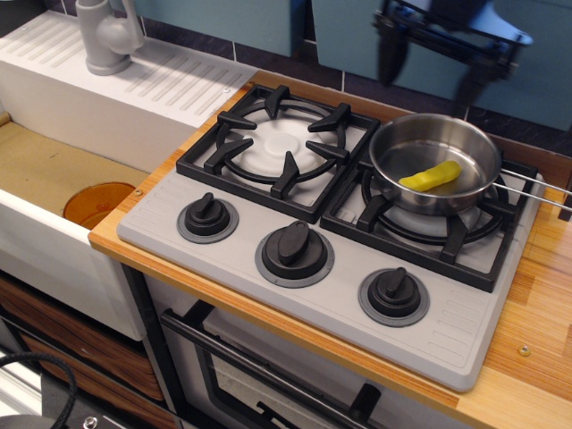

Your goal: Put fry in pot or pan an put pot or pan on stove

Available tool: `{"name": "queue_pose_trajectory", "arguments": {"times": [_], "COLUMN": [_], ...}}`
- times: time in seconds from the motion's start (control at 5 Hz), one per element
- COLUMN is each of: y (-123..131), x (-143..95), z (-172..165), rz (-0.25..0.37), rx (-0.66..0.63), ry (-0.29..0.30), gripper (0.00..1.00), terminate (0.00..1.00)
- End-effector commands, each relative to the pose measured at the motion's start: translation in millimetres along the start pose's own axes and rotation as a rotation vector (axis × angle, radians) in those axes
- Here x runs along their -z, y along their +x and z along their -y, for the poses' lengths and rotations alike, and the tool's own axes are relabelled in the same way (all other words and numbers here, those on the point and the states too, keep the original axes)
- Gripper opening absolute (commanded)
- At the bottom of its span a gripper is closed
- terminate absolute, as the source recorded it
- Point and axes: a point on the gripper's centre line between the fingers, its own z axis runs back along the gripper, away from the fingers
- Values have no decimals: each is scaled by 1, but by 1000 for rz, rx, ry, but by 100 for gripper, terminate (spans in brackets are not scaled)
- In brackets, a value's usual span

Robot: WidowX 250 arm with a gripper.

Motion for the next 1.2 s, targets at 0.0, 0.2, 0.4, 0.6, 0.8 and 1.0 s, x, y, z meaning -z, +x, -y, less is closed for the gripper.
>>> {"name": "queue_pose_trajectory", "arguments": {"times": [0.0,0.2,0.4,0.6,0.8,1.0], "y": [7,7,7,-1,-2,-2], "x": [-33,-33,-33,-25,-19,-13], "z": [-26,-26,-26,-20,-15,-10], "rz": [85,85,85,103,122,138], "rx": [57,57,57,36,17,10], "ry": [-8,-8,-8,-1,9,14], "gripper": [100,100,100,100,100,100], "terminate": [0,0,0,0,0,0]}}
